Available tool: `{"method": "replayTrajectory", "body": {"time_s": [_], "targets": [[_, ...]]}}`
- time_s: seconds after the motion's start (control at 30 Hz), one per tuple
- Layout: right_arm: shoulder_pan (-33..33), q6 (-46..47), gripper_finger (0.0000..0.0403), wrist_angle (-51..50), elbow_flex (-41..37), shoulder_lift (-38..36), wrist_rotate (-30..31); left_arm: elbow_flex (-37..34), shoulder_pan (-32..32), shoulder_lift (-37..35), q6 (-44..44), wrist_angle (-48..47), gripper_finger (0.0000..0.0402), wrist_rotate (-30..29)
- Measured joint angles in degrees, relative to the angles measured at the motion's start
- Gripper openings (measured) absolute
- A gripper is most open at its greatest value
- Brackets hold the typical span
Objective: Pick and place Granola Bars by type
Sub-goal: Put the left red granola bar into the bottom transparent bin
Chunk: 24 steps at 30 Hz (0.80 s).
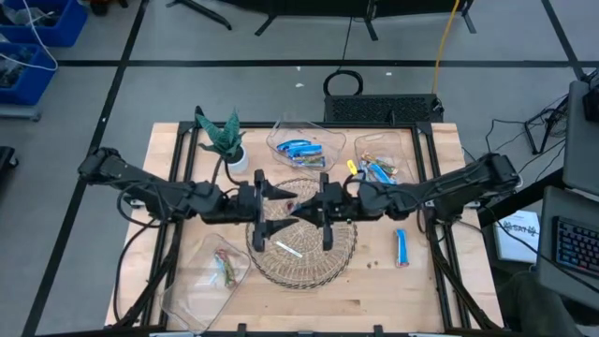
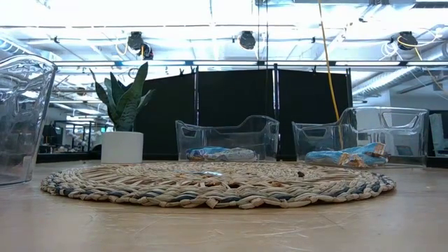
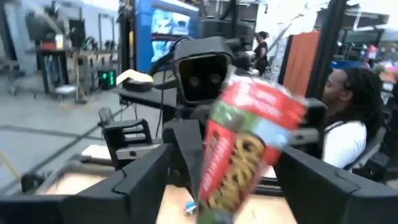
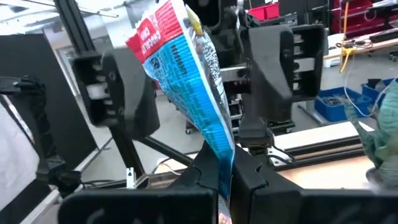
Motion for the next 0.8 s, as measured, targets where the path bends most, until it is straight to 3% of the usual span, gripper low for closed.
{"method": "replayTrajectory", "body": {"time_s": [0.1, 0.27, 0.3, 0.43, 0.6, 0.7, 0.8], "targets": [[-0.07, 0.00, 0.0000, 0.10, -0.02, 0.28, 0.15, 0.00, 0.54, 0.00, -3.59, -0.68, 0.0224, 0.48], [0.02, -2.25, 0.0021, 0.26, -0.02, -0.24, 0.37, 0.00, 0.72, 0.00, -7.91, -2.06, 0.0045, 1.38], [-0.02, -3.42, 0.0028, 0.37, -0.02, -0.30, 0.37, 0.00, 0.72, 0.00, -8.31, -1.78, 0.0029, 1.77], [-0.07, -5.66, 0.0062, 0.72, -0.02, -0.92, -0.60, 0.00, 0.21, 0.00, -8.25, 0.58, 0.0026, 0.50], [0.07, -3.70, 0.0121, -7.51, -0.04, -3.39, -10.01, -0.02, -0.20, -1.45, -7.96, 1.61, 0.0020, 0.46], [1.17, -3.44, 0.0163, -15.13, -0.04, -8.02, -10.10, 0.09, -0.46, -3.18, -11.92, -2.71, 0.0020, 0.46], [2.36, -2.79, 0.0203, -26.17, 0.11, -13.30, -10.11, 0.04, -2.10, -4.42, -19.31, -12.78, 0.0020, 1.95]]}}
